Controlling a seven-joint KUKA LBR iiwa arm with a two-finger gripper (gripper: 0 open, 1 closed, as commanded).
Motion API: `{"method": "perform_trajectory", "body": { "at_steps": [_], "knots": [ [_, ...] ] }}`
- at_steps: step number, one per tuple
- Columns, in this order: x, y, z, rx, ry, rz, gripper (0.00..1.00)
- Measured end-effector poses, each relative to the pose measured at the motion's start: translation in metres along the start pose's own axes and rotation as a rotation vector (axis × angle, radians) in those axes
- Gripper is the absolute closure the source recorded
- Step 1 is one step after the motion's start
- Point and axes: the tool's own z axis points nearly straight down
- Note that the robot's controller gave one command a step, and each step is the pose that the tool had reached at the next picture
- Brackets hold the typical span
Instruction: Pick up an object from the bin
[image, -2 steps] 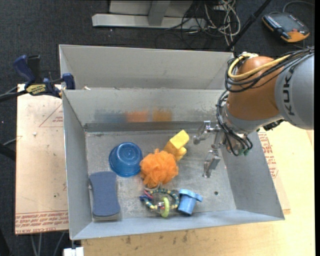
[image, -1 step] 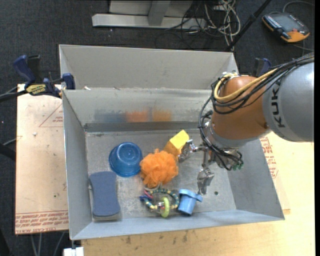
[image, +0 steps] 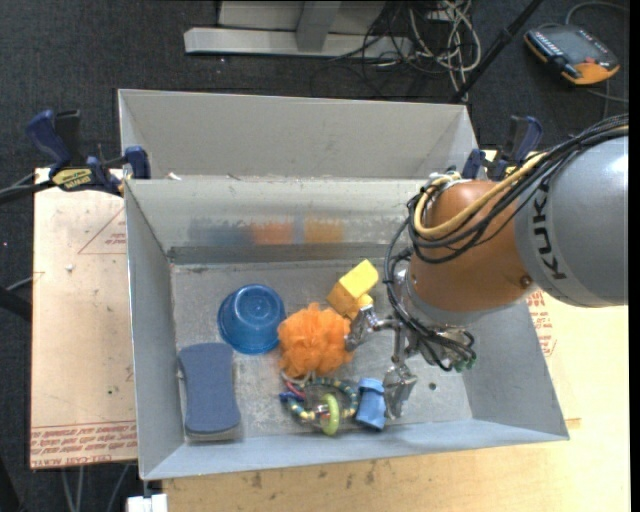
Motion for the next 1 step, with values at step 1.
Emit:
{"method": "perform_trajectory", "body": {
  "at_steps": [1],
  "knots": [
    [-0.0050,-0.0109,0.0474,0.004,-0.005,-0.228,0.00]
  ]
}}
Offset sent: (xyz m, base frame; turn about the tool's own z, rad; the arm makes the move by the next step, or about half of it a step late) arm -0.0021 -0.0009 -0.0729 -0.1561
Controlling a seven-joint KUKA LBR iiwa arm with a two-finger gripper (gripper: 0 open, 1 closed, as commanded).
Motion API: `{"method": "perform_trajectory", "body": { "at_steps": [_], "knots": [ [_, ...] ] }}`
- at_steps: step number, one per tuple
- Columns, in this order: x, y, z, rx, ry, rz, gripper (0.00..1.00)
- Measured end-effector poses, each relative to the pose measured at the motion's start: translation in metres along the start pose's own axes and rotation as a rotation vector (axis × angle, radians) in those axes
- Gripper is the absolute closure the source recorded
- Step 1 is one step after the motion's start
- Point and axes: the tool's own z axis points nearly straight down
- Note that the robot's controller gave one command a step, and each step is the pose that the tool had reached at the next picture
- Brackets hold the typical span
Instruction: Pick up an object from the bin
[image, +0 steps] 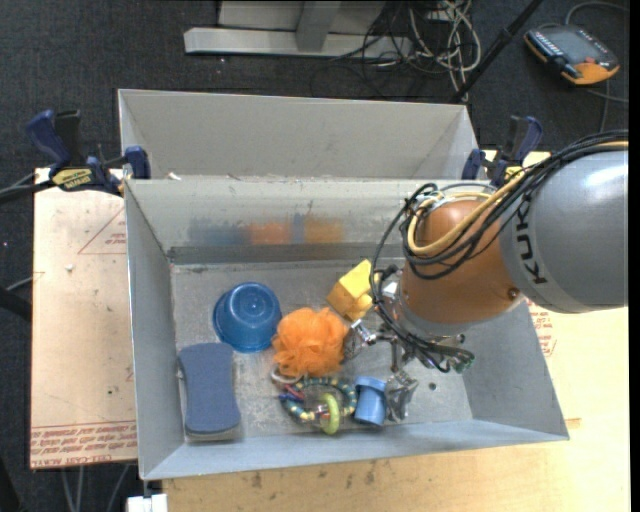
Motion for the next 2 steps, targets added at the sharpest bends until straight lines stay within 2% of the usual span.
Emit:
{"method": "perform_trajectory", "body": {
  "at_steps": [1,2],
  "knots": [
    [0.0012,0.0082,0.0199,0.007,-0.007,0.074,1.00],
    [0.0012,0.0082,0.0199,0.007,-0.007,0.074,1.00]
  ]
}}
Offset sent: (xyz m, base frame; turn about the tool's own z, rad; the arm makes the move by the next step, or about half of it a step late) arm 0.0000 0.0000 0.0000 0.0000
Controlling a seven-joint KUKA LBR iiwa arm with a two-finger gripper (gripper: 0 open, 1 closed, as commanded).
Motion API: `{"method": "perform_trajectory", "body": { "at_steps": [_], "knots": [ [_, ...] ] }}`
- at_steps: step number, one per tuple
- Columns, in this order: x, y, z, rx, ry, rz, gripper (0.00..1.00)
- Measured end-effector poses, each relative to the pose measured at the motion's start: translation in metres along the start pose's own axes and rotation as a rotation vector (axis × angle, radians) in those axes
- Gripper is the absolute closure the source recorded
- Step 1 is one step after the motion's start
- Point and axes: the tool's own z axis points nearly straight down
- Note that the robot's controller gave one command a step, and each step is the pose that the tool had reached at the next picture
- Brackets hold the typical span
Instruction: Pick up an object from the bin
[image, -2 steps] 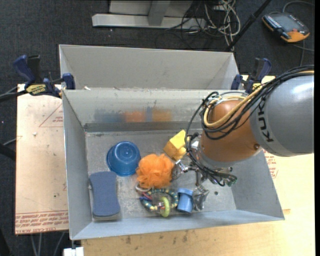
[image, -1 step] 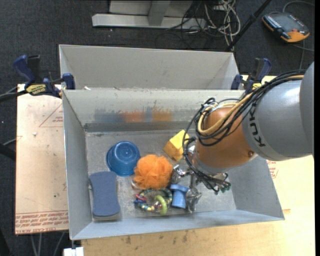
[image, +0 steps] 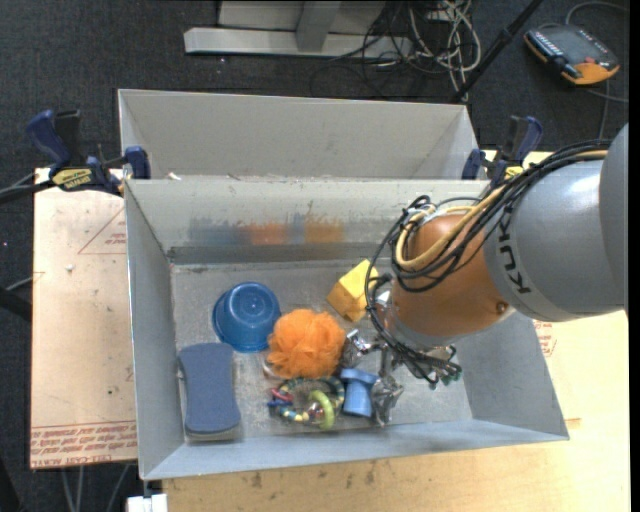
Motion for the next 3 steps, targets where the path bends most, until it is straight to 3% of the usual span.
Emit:
{"method": "perform_trajectory", "body": {
  "at_steps": [3],
  "knots": [
    [0.001,0.002,-0.023,-0.009,0.011,0.000,1.00]
  ]
}}
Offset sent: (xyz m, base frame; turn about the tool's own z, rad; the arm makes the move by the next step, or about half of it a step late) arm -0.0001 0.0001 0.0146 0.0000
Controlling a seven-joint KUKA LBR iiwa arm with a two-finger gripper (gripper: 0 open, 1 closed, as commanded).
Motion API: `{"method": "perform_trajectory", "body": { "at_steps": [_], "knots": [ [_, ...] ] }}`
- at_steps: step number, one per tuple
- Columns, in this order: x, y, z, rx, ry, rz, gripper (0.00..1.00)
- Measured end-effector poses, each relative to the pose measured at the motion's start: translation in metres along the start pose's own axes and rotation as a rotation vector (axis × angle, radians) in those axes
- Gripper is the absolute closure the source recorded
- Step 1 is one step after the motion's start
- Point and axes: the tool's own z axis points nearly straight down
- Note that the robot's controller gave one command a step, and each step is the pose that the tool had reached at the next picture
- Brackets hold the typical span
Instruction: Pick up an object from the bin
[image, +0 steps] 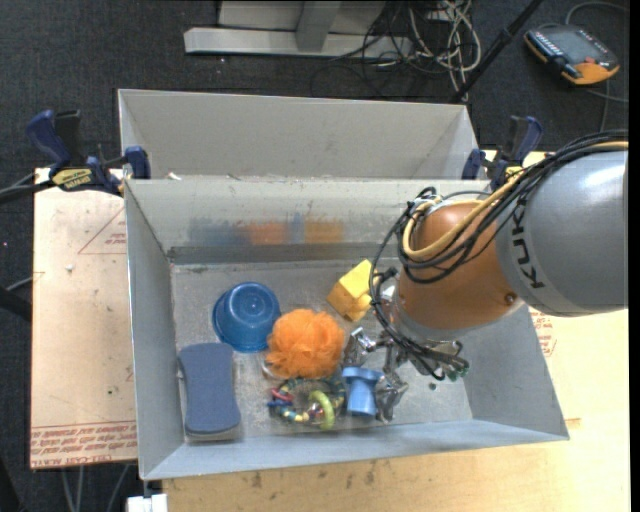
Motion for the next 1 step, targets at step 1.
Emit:
{"method": "perform_trajectory", "body": {
  "at_steps": [1],
  "knots": [
    [0.0009,0.0008,-0.0198,-0.002,0.004,0.001,1.00]
  ]
}}
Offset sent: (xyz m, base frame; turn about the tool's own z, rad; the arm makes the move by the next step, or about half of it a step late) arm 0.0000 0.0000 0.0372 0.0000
